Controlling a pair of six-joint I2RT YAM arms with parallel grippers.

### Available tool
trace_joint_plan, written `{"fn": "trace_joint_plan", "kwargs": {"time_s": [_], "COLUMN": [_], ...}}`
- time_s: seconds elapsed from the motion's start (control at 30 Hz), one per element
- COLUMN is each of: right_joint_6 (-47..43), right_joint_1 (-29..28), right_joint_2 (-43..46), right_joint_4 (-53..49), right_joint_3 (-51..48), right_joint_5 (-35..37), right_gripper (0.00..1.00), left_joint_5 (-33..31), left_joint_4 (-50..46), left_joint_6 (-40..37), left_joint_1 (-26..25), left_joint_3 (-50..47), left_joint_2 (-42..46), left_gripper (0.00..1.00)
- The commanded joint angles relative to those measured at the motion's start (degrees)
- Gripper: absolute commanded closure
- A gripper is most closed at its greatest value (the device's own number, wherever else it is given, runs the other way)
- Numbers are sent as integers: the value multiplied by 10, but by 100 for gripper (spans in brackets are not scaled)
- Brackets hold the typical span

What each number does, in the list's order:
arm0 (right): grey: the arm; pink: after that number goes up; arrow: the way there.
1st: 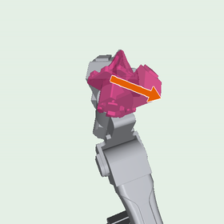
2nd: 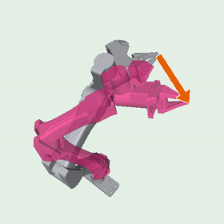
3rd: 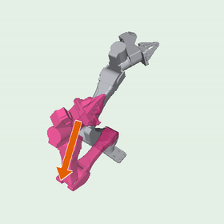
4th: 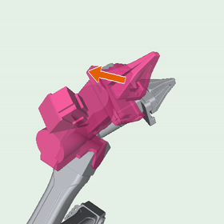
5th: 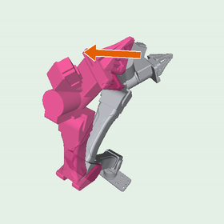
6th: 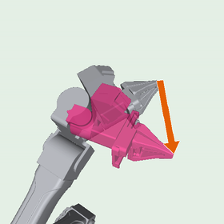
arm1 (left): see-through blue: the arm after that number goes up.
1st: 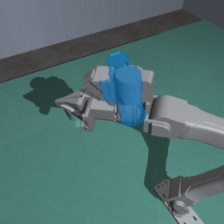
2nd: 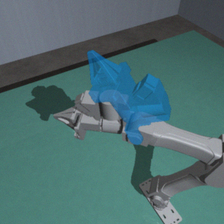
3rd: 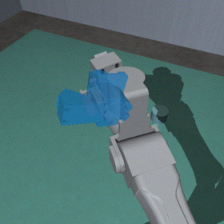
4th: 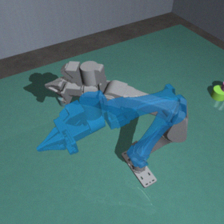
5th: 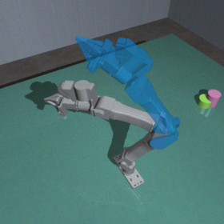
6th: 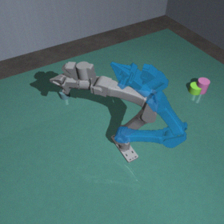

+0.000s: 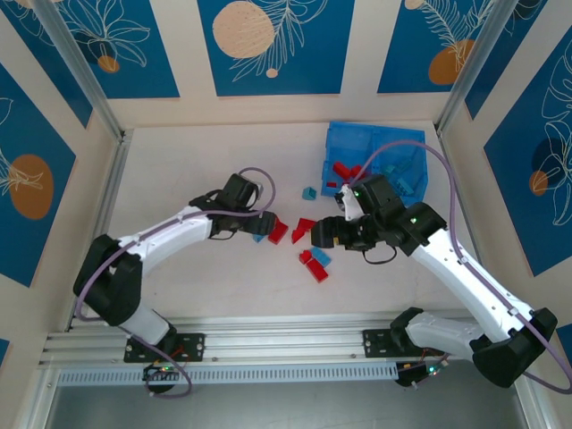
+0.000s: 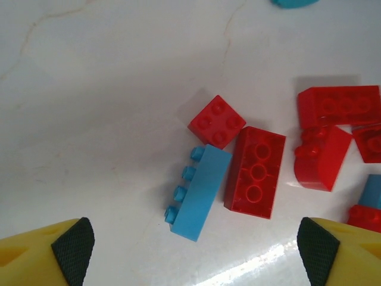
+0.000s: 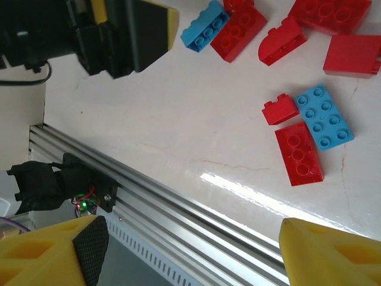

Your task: Sort the legos into containers by color

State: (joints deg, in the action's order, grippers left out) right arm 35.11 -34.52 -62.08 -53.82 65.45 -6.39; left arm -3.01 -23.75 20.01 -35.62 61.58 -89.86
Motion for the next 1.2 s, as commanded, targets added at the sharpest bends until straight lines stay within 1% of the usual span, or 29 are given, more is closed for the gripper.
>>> {"fn": "trace_joint_plan", "kwargs": {"time_s": [0.0,0.07,0.1,0.23,0.37,0.43,0.67,0.83,1.0,1.07,1.17], "right_joint_6": [18,22,22,27,34,38,43,51,56,56,56], "right_joint_1": [-4,-5,-4,-4,-4,-4,-3,-3,-3,-3,-3], "right_joint_2": [0,5,8,21,25,25,30,42,45,44,41], "right_joint_4": [-21,-16,-13,-14,-15,-11,-22,-23,-26,-23,-18], "right_joint_3": [-7,-10,-10,-16,-26,-32,-32,-41,-46,-49,-50], "right_joint_5": [6,1,-1,12,18,18,25,31,34,34,31], "right_gripper": [22,22,22,22,22,22,22,21,21,21,21], "left_joint_5": [14,14,18,43,83,89,40,33,7,-1,4], "left_joint_4": [-9,-6,-7,-22,9,24,-12,-36,-63,-68,-70], "left_joint_6": [18,15,10,-8,-24,-30,-41,-37,-33,-31,-26], "left_joint_1": [7,9,8,8,8,7,8,7,8,10,12], "left_joint_3": [23,31,37,61,59,70,169,211,203,188,165], "left_joint_2": [-33,-51,-60,-94,-104,-121,-213,-263,-275,-268,-251], "left_gripper": [17,23,25,26,25,26,25,27,35,35,35]}}
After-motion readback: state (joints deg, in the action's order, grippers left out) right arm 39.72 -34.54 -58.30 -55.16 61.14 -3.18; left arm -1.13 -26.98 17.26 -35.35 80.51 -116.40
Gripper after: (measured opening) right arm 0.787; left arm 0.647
